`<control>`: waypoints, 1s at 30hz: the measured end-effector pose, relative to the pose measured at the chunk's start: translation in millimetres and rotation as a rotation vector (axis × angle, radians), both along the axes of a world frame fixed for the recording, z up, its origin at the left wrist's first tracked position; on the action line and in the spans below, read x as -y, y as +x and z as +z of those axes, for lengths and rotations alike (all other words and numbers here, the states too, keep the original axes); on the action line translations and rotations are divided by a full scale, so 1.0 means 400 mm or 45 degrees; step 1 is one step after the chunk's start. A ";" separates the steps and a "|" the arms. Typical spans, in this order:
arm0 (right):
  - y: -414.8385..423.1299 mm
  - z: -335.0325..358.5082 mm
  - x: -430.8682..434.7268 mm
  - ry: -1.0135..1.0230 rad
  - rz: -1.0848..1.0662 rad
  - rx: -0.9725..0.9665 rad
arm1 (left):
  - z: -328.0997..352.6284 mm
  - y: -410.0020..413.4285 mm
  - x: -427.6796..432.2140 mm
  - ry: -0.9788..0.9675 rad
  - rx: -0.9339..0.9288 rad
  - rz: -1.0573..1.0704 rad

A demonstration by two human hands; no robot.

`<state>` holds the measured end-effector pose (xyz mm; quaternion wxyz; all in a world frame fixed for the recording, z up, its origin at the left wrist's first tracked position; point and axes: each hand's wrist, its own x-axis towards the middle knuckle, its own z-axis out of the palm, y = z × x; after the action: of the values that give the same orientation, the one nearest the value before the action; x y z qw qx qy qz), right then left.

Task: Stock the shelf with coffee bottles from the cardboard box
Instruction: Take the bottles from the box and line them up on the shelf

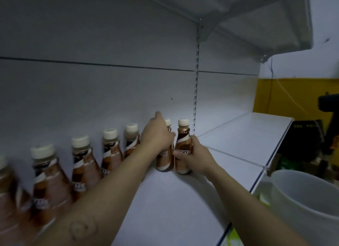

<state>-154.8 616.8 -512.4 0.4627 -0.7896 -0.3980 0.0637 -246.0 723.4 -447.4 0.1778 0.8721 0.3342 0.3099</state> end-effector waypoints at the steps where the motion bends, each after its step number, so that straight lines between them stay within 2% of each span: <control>1: -0.002 -0.003 -0.004 0.009 0.020 -0.007 | 0.017 -0.005 -0.005 0.092 -0.037 -0.004; 4: 0.005 -0.012 0.000 -0.035 0.090 -0.042 | 0.055 -0.009 -0.015 0.262 -0.234 -0.010; 7: 0.031 -0.012 0.023 -0.102 0.197 -0.068 | 0.070 0.007 -0.024 0.287 -0.352 -0.016; 13: 0.047 0.005 -0.019 -0.174 0.091 0.022 | 0.093 -0.006 -0.039 0.359 -0.456 -0.031; 18: 0.000 -0.017 -0.107 -0.099 0.107 0.080 | 0.106 -0.059 -0.049 0.488 -0.624 0.069; 20: -0.010 -0.027 -0.124 -0.065 0.118 0.086 | 0.101 -0.072 -0.046 0.618 -0.650 0.103; 23: -0.010 -0.029 -0.122 -0.044 0.137 0.044 | 0.092 -0.072 -0.035 0.940 -0.680 0.200; 30: -0.033 -0.034 -0.116 -0.150 0.068 0.078 | 0.093 -0.163 -0.007 0.937 -0.650 0.048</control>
<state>-168.1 663.0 -526.1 0.4011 -0.8062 -0.4284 0.0749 -311.2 726.2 -410.1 -0.2381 0.9196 0.2507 0.1864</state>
